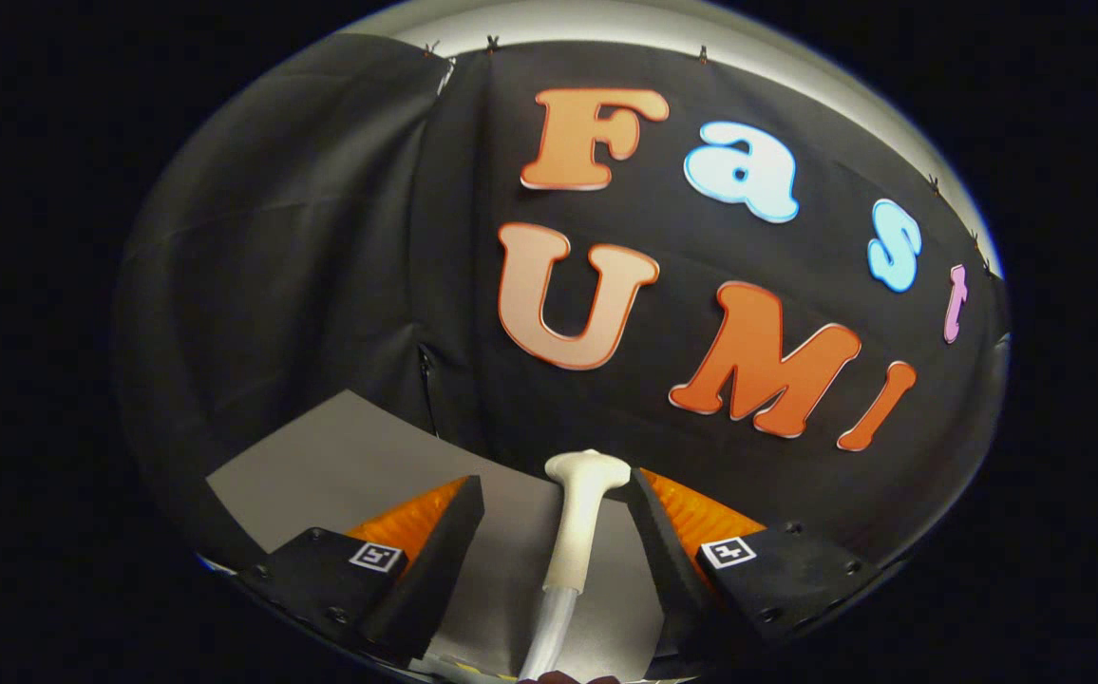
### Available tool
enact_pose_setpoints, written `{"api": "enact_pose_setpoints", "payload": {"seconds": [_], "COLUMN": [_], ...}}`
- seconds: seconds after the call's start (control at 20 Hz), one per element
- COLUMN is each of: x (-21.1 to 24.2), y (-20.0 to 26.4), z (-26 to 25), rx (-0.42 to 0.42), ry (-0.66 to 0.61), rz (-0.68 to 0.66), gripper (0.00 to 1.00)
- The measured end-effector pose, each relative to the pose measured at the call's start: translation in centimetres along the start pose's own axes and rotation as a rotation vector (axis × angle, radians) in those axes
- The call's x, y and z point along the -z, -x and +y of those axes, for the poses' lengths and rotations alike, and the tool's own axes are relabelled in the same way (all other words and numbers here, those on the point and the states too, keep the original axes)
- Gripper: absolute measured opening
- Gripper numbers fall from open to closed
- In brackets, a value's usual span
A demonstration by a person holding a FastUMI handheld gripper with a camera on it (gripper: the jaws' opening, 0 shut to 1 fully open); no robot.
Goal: Iron the clothes twice with a garment steamer, once on the left side and once on the right side.
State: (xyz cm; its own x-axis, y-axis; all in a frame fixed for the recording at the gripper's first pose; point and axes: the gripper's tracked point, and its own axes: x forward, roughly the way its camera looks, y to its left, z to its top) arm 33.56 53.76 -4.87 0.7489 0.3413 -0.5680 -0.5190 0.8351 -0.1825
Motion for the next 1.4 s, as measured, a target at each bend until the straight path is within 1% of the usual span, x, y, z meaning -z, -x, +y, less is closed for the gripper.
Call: {"api": "enact_pose_setpoints", "payload": {"seconds": [0.1, 0.15, 0.3, 0.4, 0.55, 0.7, 0.75, 0.8, 0.85, 0.9, 1.0, 1.2, 1.3, 1.4], "x": [3.0, 4.0, 7.4, 9.5, 11.6, 12.5, 13.3, 12.6, 13.3, 12.7, 11.7, 10.0, 9.7, 8.8], "y": [-4.3, -5.8, -8.7, -10.5, -11.2, -11.5, -11.6, -11.0, -11.2, -10.4, -9.8, -6.7, -4.1, -1.4], "z": [-2.1, -2.2, -1.7, -1.8, -1.6, -1.6, -0.9, -1.0, -1.6, -2.1, -2.0, -1.6, -1.1, -0.3], "rx": [0.048, 0.049, 0.006, -0.007, -0.025, -0.038, -0.062, -0.065, -0.054, -0.043, -0.058, -0.099, -0.115, -0.148], "ry": [-0.004, -0.030, -0.126, -0.165, -0.186, -0.203, -0.201, -0.213, -0.212, -0.215, -0.224, -0.230, -0.200, -0.192], "rz": [0.111, 0.146, 0.269, 0.322, 0.398, 0.433, 0.456, 0.428, 0.437, 0.416, 0.370, 0.242, 0.196, 0.119], "gripper": [0.98, 0.98, 0.98, 0.97, 0.90, 0.84, 0.68, 0.53, 0.52, 0.49, 0.44, 0.43, 0.43, 0.43]}}
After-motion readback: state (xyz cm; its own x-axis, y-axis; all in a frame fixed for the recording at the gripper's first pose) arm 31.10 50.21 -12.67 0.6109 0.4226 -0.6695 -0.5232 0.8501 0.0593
